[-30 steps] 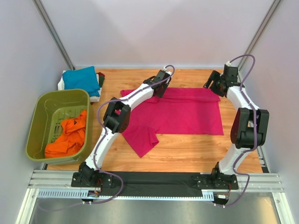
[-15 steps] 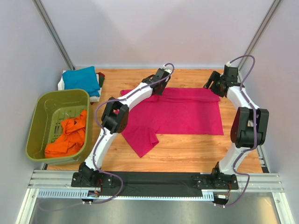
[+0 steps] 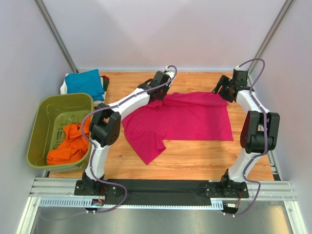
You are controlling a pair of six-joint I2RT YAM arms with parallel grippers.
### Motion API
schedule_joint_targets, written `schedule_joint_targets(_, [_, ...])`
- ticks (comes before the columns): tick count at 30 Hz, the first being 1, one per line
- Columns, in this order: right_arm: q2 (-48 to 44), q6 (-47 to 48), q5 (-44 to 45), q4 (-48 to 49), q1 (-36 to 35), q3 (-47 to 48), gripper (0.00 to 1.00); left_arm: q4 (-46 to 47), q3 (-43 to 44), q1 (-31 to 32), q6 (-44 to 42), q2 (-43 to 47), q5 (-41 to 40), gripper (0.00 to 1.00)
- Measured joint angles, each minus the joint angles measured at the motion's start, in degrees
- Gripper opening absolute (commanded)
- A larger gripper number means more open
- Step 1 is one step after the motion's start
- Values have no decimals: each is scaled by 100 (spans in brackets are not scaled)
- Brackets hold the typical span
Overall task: Fold and stack the t-shirts
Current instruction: Fold the tshirt
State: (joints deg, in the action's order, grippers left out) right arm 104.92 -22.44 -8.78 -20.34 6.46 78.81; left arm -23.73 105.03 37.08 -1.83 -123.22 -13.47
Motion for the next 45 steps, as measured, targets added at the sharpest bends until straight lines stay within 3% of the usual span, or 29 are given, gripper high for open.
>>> schedule_joint_targets(9, [352, -7, 57, -39, 0, 96, 71, 101, -568, 0, -306, 243, 415, 6])
schedule_joint_targets(16, [1213, -26, 444, -389, 2, 868, 66, 186, -774, 0, -326, 310, 704, 7])
schedule_joint_targets(19, [1471, -35, 564, -529, 17, 1266, 61, 225, -780, 0, -319, 313, 772, 7])
schedule_joint_targets(23, [1650, -129, 586, -549, 33, 1698, 40, 262, -780, -7, -245, 313, 789, 7])
schedule_joint_targets(29, [2109, -238, 658, -560, 37, 2155, 26, 313, -780, -15, 48, 313, 424, 6])
schedule_joint_targets(35, [2568, -278, 855, -933, 39, 2457, 24, 337, -739, -59, 420, 313, 66, 6])
schedule_joint_targets(45, [2695, -153, 1445, -1478, 57, 2752, 21, 391, -660, -90, 658, 310, 184, 7])
